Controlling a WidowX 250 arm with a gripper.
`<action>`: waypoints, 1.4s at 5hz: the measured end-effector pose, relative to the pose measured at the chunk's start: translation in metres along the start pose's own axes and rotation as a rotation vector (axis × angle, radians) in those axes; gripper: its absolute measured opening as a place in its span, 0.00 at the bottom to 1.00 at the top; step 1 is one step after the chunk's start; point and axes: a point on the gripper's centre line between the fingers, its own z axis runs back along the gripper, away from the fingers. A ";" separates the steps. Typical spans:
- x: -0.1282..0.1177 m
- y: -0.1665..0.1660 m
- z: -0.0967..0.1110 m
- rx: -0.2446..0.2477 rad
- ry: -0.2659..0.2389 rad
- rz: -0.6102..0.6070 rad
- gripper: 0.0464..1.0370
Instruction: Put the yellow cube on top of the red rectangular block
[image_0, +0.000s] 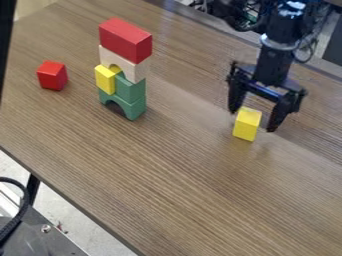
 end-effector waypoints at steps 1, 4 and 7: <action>-0.004 0.003 0.000 0.011 -0.016 0.006 0.96; -0.007 0.000 -0.005 -0.038 -0.105 0.078 0.52; -0.018 0.023 0.068 -0.056 -0.113 -0.171 0.52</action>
